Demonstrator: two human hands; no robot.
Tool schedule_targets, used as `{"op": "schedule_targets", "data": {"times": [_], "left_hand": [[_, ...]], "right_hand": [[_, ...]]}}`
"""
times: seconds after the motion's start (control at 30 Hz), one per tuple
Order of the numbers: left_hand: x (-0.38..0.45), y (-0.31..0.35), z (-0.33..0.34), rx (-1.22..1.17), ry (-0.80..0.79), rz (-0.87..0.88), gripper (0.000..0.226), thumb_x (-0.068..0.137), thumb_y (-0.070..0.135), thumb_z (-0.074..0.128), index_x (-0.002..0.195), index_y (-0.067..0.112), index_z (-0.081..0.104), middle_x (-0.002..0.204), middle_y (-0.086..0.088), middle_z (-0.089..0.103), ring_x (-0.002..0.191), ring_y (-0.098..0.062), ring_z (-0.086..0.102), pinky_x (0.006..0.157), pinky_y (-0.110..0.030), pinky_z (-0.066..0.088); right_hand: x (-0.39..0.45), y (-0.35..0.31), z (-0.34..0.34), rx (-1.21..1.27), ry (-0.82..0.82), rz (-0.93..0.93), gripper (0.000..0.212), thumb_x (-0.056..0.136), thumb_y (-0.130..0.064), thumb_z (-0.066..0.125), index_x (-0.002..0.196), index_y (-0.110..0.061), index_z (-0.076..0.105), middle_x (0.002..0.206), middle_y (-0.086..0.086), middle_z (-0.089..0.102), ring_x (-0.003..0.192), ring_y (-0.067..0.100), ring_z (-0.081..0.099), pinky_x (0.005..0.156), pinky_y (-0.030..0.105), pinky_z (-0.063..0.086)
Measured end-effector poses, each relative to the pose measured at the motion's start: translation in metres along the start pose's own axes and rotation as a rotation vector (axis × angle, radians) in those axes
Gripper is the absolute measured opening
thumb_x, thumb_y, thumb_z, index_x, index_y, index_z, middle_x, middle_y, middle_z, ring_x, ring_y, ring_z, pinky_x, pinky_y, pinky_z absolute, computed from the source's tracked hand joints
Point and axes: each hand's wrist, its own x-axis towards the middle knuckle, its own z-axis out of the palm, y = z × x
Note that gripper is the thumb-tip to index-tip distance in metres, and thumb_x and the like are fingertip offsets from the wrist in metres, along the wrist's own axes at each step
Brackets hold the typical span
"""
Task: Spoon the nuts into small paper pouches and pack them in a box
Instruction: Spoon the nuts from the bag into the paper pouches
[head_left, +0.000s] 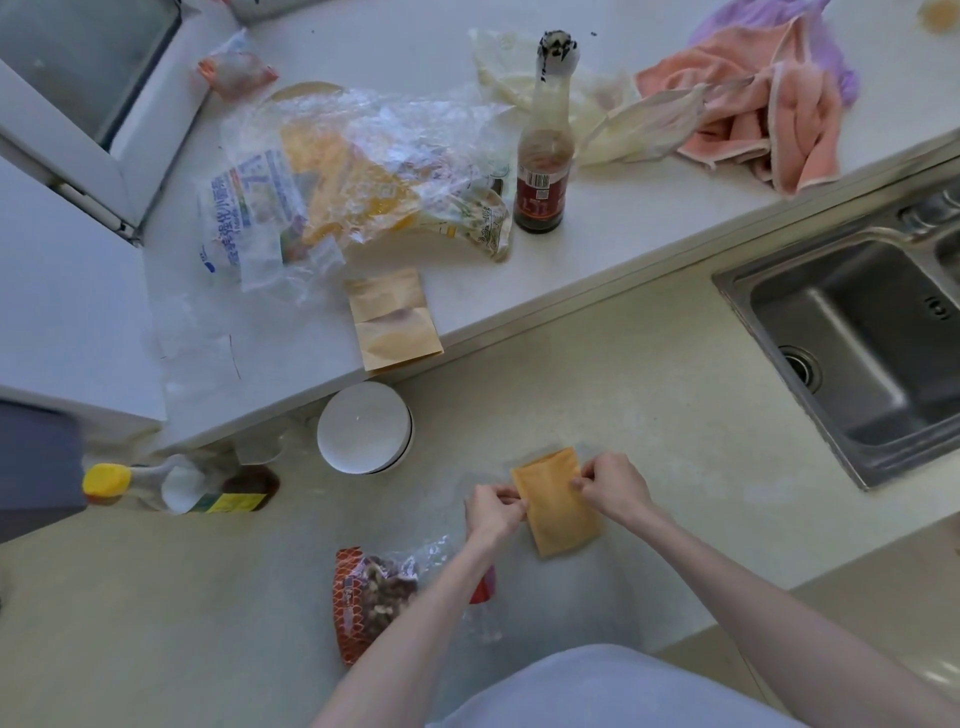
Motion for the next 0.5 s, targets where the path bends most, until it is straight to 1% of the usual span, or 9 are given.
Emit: {"op": "schedule_targets", "data": {"times": [0.07, 0.17, 0.2, 0.3, 0.43, 0.5], "left_hand": [[0.002, -0.001, 0.001, 0.020, 0.001, 0.002, 0.010, 0.082, 0.012, 0.073, 0.091, 0.010, 0.076, 0.087, -0.010, 0.076, 0.086, -0.020, 0.072, 0.082, -0.036, 0.059], [0.004, -0.002, 0.003, 0.038, -0.008, 0.002, 0.012, 0.083, 0.013, 0.072, 0.094, 0.009, 0.076, 0.089, -0.009, 0.075, 0.089, -0.022, 0.072, 0.083, -0.038, 0.059], [0.004, -0.003, 0.003, 0.041, -0.012, 0.004, 0.013, 0.083, 0.013, 0.072, 0.095, 0.009, 0.076, 0.090, -0.009, 0.075, 0.089, -0.022, 0.071, 0.083, -0.038, 0.059], [0.005, -0.004, 0.005, 0.045, -0.009, 0.005, 0.015, 0.084, 0.013, 0.071, 0.098, 0.009, 0.076, 0.091, -0.007, 0.075, 0.090, -0.022, 0.071, 0.083, -0.039, 0.059], [0.004, -0.005, 0.006, 0.038, -0.020, 0.011, 0.018, 0.086, 0.011, 0.069, 0.103, 0.010, 0.075, 0.096, -0.007, 0.075, 0.093, -0.022, 0.070, 0.086, -0.040, 0.058], [0.004, -0.005, 0.004, 0.018, -0.025, 0.018, 0.020, 0.086, 0.011, 0.067, 0.104, 0.011, 0.075, 0.096, -0.006, 0.075, 0.094, -0.022, 0.070, 0.087, -0.041, 0.058]], "right_hand": [[0.002, 0.001, 0.002, -0.009, 0.005, 0.002, 0.025, 0.085, -0.030, 0.067, 0.072, -0.010, 0.072, 0.076, 0.008, 0.072, 0.077, 0.025, 0.068, 0.065, 0.030, 0.050], [0.003, 0.000, 0.006, -0.021, 0.010, 0.016, 0.025, 0.086, -0.030, 0.067, 0.070, -0.011, 0.072, 0.073, 0.006, 0.071, 0.072, 0.022, 0.068, 0.064, 0.031, 0.052], [0.004, 0.000, 0.007, -0.024, 0.016, 0.024, 0.025, 0.087, -0.030, 0.066, 0.070, -0.012, 0.071, 0.071, 0.004, 0.070, 0.069, 0.020, 0.067, 0.063, 0.030, 0.052], [0.005, 0.000, 0.010, -0.027, 0.029, 0.043, 0.026, 0.088, -0.030, 0.065, 0.066, -0.016, 0.067, 0.066, 0.000, 0.066, 0.063, 0.016, 0.062, 0.057, 0.025, 0.045], [0.006, 0.003, 0.013, -0.016, 0.024, 0.050, 0.025, 0.089, -0.029, 0.065, 0.069, -0.015, 0.069, 0.069, 0.001, 0.069, 0.065, 0.016, 0.064, 0.058, 0.026, 0.047], [0.007, 0.004, 0.014, -0.002, 0.023, 0.048, 0.023, 0.089, -0.029, 0.064, 0.076, -0.011, 0.073, 0.074, 0.002, 0.071, 0.066, 0.015, 0.064, 0.062, 0.028, 0.051]]}}
